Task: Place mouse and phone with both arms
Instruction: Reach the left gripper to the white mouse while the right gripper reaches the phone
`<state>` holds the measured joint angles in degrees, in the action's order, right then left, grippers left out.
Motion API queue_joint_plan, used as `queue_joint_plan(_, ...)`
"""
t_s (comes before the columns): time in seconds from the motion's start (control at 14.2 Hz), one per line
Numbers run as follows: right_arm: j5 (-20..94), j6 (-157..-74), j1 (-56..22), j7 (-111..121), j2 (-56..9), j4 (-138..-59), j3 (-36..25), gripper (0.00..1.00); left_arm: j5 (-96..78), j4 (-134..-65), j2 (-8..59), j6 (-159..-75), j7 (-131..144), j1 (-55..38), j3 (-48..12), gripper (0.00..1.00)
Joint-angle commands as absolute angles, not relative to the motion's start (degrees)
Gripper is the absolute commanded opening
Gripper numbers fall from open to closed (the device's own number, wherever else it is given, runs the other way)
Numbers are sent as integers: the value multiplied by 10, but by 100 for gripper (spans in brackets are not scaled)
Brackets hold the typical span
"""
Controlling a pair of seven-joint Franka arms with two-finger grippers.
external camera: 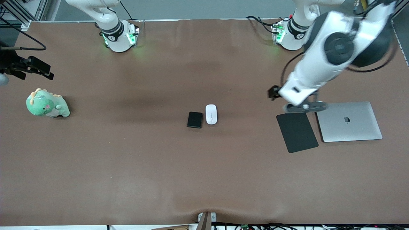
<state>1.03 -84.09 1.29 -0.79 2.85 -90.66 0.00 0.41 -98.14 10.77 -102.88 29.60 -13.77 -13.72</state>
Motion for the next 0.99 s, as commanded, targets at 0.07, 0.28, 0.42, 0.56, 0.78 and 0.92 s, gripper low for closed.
queue_joint_plan(0.07,12,-837,18,-3,31,-904,5,100,7,-1005,165,-1127,372,-205,-136,100)
queue_joint_plan(0.28,12,-837,18,-3,30,-904,5,100,7,-1002,233,-1200,428,-253,-136,100)
queue_joint_plan(0.42,12,-838,14,-3,29,-904,6,100,7,-998,271,-1255,458,-273,-136,98)
queue_joint_plan(0.56,12,-838,6,-4,26,-904,5,100,8,-998,306,-1307,475,-288,-136,93)
queue_joint_plan(0.78,12,-838,-16,-5,9,-904,5,100,7,-964,359,-1329,483,-313,-134,87)
queue_joint_plan(0.92,12,-838,-45,-8,-13,-904,6,100,15,-942,389,-1329,517,-336,-128,86)
